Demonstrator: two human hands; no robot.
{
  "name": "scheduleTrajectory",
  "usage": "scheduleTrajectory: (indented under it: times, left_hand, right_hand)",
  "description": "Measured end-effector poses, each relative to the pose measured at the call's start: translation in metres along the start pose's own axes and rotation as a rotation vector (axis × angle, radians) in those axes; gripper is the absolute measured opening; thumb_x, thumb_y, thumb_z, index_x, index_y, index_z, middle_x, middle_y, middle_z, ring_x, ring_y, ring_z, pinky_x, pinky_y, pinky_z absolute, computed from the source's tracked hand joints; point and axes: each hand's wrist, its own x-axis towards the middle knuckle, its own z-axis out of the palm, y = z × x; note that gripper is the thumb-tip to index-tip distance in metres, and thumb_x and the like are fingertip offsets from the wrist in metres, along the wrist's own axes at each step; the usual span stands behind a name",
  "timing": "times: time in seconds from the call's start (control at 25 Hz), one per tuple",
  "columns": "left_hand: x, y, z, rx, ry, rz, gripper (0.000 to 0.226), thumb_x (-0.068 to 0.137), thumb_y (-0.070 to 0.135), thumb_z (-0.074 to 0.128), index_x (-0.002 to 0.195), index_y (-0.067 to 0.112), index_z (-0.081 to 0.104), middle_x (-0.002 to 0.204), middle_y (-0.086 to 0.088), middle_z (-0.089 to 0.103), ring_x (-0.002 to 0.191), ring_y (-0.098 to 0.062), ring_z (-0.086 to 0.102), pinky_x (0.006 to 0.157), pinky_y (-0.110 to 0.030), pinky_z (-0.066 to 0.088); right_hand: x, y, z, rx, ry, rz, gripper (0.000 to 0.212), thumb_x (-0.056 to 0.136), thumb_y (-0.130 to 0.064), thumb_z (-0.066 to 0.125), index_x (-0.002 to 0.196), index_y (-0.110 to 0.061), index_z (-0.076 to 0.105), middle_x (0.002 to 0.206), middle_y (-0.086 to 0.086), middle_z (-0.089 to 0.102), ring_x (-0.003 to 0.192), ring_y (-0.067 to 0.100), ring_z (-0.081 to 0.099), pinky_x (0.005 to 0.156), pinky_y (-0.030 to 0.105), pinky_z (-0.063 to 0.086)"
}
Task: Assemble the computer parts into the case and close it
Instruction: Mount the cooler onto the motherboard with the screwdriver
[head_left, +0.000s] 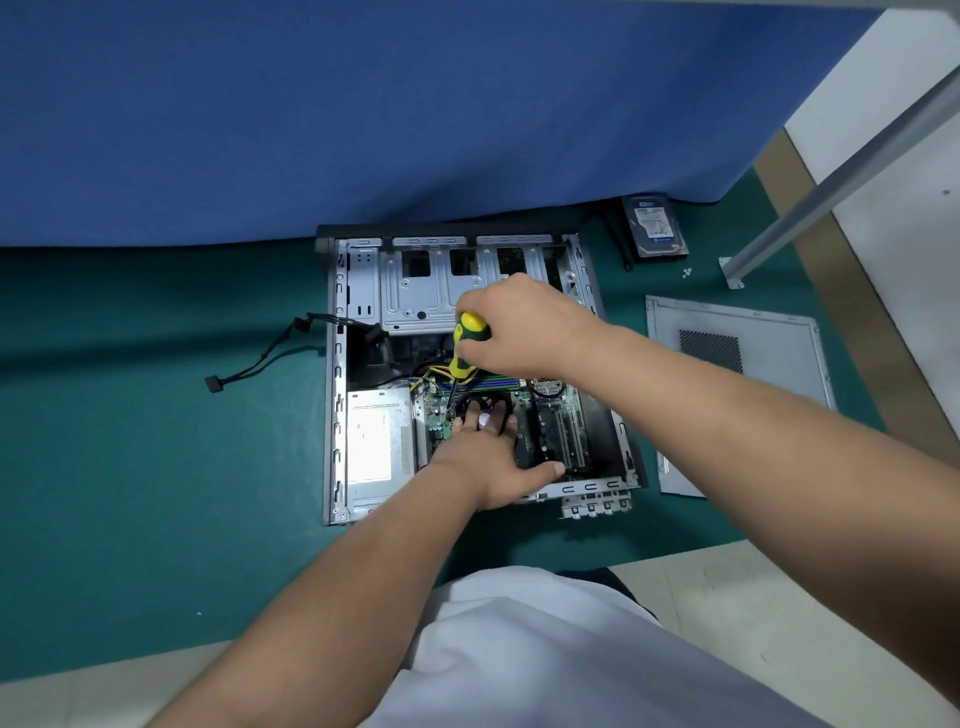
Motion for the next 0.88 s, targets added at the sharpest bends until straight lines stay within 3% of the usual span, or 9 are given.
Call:
scheduleTrajectory:
  times: [0.6,0.88]
  left_hand:
    - [-0.001,0.0,0.0,0.004,-0.004,-0.008,0.109,0.084,0.091,0.024,0.165,0.02,0.01,0.172,0.001,-0.009,0.157,-0.035,-0.015,0.126,-0.049,0.0]
    - [-0.001,0.0,-0.001,0.006,0.006,0.0,0.106,0.085,0.09,0.025,0.165,0.023,0.008,0.172,0.0,-0.009,0.156,-0.037,-0.016,0.126,-0.05,0.003]
  right_hand:
    - [0.005,0.009,0.009,0.017,-0.033,0.042,0.024,0.093,-0.041,0.058,0.09,-0.018,0.059,0.078,0.0,0.055,0.082,0.031,0.06,0.062,0.033,0.044]
    - [0.004,-0.003,0.002,-0.173,-0.115,-0.113,0.033,0.096,-0.038,0.058,0.125,-0.022,0.06,0.108,0.006,0.061,0.1,0.031,0.06,0.082,0.042,0.053]
